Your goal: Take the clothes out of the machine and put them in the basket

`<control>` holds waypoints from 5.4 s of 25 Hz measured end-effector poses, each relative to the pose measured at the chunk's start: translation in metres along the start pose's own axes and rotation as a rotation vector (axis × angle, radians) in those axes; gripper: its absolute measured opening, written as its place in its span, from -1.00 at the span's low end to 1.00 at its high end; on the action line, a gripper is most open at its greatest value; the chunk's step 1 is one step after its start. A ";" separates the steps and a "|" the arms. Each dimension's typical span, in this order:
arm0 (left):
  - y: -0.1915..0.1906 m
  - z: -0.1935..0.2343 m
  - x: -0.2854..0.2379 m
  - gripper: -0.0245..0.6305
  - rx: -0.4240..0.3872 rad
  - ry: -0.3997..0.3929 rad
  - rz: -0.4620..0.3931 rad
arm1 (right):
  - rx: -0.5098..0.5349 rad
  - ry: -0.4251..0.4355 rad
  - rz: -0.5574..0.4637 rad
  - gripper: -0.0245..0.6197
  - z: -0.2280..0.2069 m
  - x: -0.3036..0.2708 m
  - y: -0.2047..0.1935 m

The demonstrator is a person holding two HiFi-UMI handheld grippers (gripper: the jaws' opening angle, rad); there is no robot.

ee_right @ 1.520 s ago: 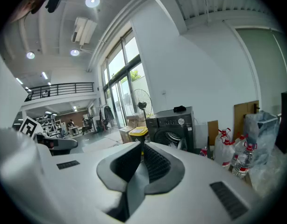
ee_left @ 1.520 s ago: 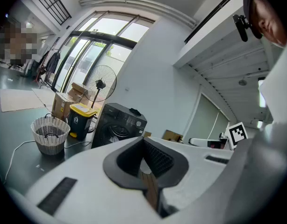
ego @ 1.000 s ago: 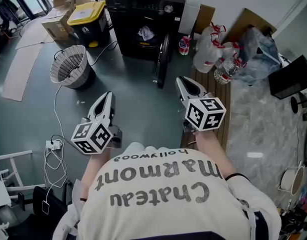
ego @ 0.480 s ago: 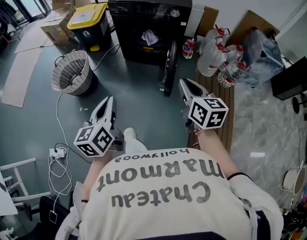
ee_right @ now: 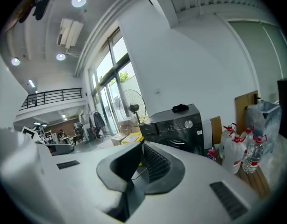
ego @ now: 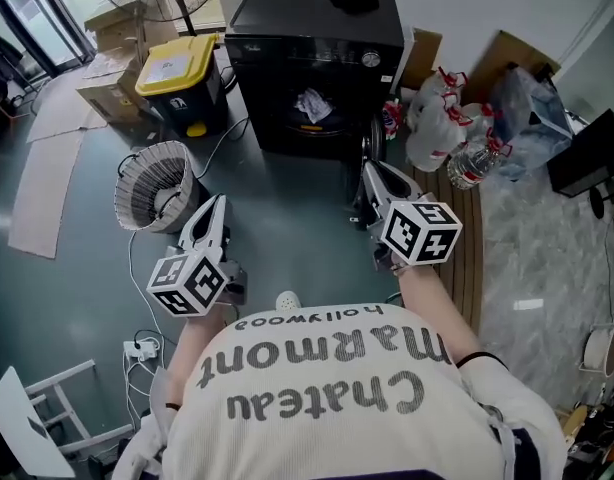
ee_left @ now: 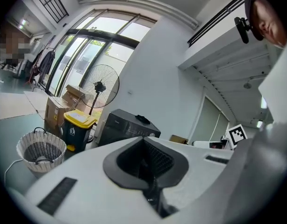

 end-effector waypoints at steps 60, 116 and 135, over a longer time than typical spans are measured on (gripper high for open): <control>0.014 0.223 -0.410 -0.90 -0.075 -0.377 0.257 | -0.148 -0.285 -0.009 -0.80 -0.076 -0.381 -0.033; -0.335 0.321 -0.542 -0.90 -0.165 -0.639 0.144 | 0.346 -0.138 0.184 0.06 -0.310 -0.611 -0.387; -0.346 0.330 -0.532 -0.90 -0.130 -0.611 0.124 | 0.271 -0.278 0.317 0.18 -0.334 -0.653 -0.437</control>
Point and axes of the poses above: the fingertips, and each gripper's own axes: x backward along the fingers, z to its left, y out of its top, the point moved 8 cm from there along x, backward along the fingers, and after that the axes turned 9 degrees about -z, right-handed, at the moved point
